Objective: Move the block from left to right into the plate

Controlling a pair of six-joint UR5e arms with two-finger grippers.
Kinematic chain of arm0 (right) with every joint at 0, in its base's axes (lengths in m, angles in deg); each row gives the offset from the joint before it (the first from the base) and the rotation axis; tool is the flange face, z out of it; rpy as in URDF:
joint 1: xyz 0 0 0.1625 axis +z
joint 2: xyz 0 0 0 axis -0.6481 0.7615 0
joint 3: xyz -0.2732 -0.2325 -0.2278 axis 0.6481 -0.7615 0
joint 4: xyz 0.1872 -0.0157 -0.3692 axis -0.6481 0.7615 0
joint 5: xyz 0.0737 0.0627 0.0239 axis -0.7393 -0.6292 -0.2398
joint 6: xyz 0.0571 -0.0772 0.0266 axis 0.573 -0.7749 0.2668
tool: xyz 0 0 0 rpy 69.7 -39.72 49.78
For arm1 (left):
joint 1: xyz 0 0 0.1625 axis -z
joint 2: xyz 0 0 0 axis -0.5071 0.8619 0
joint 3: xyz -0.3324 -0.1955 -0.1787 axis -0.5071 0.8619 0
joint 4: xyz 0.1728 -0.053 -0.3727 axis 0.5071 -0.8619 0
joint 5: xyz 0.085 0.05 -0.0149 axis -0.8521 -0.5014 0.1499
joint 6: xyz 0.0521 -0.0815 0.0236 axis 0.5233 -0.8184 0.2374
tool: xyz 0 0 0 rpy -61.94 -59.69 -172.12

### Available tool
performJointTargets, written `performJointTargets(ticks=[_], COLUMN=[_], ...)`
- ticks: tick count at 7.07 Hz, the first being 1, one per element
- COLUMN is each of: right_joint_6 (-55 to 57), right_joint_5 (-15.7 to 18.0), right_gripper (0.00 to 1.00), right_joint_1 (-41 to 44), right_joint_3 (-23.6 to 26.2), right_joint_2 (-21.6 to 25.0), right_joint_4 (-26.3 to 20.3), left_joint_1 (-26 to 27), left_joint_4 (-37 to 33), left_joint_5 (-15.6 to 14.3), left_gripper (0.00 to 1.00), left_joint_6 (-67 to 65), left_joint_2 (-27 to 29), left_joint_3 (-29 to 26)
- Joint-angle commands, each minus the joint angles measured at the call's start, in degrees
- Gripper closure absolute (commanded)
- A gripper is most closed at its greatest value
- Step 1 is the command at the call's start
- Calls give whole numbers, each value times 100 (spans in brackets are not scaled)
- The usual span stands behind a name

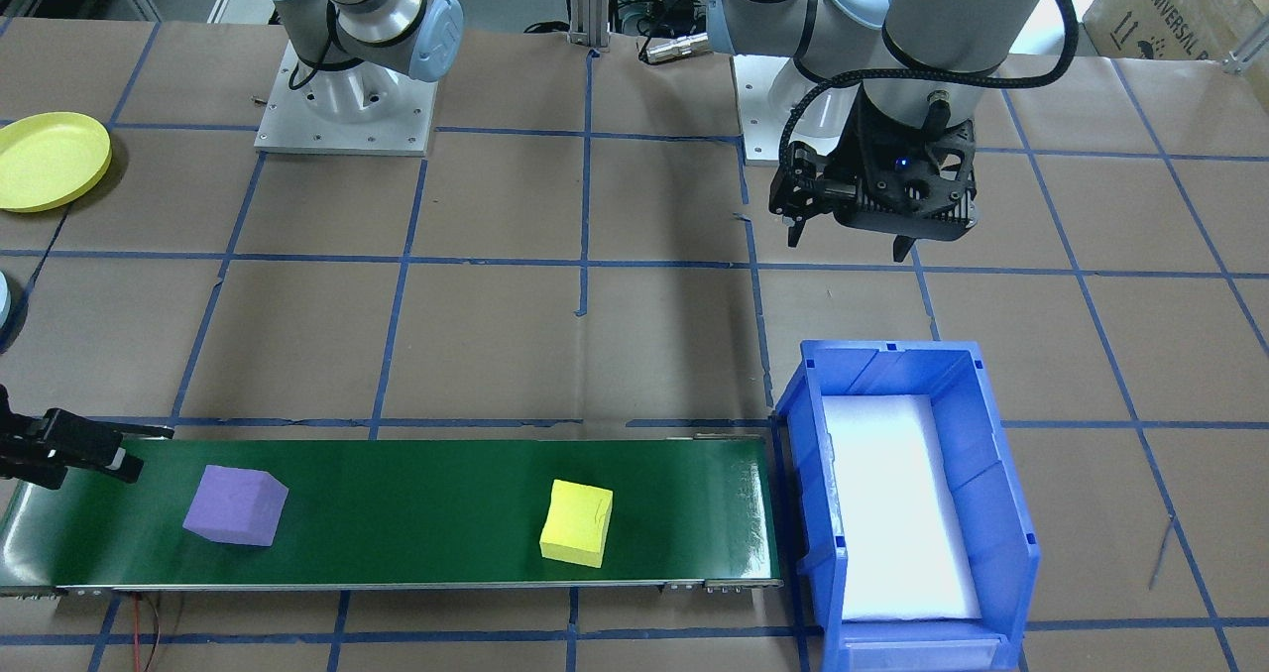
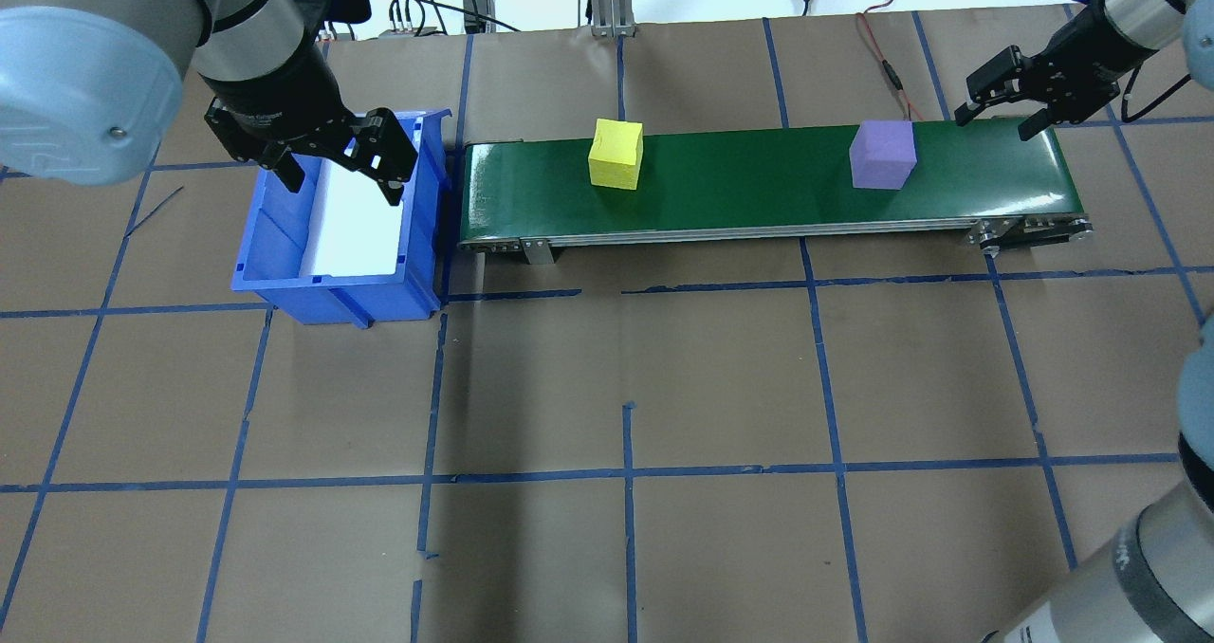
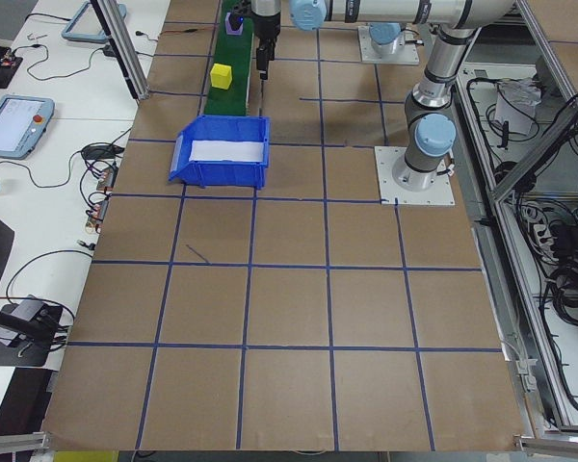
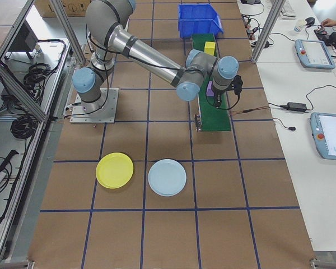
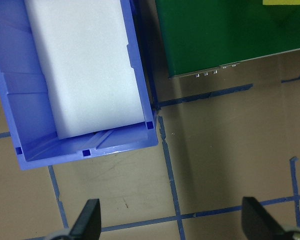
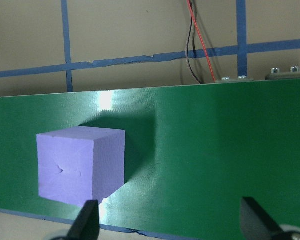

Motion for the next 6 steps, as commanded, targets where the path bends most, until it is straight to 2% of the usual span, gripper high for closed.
performJointTargets(ticks=[1,6], right_joint_6=[7,112], right_joint_5=[-19,-36], right_gripper=[0,0], right_joint_1=[0,0], right_joint_3=[8,-88], right_joint_2=[-13,-179], right_joint_4=[32,41], left_joint_1=[-2,-2], left_joint_4=[-2,7], left_joint_5=[11,-16], left_gripper=[0,0], left_joint_6=[-1,-1], left_joint_2=[0,-18], left_joint_3=[1,2])
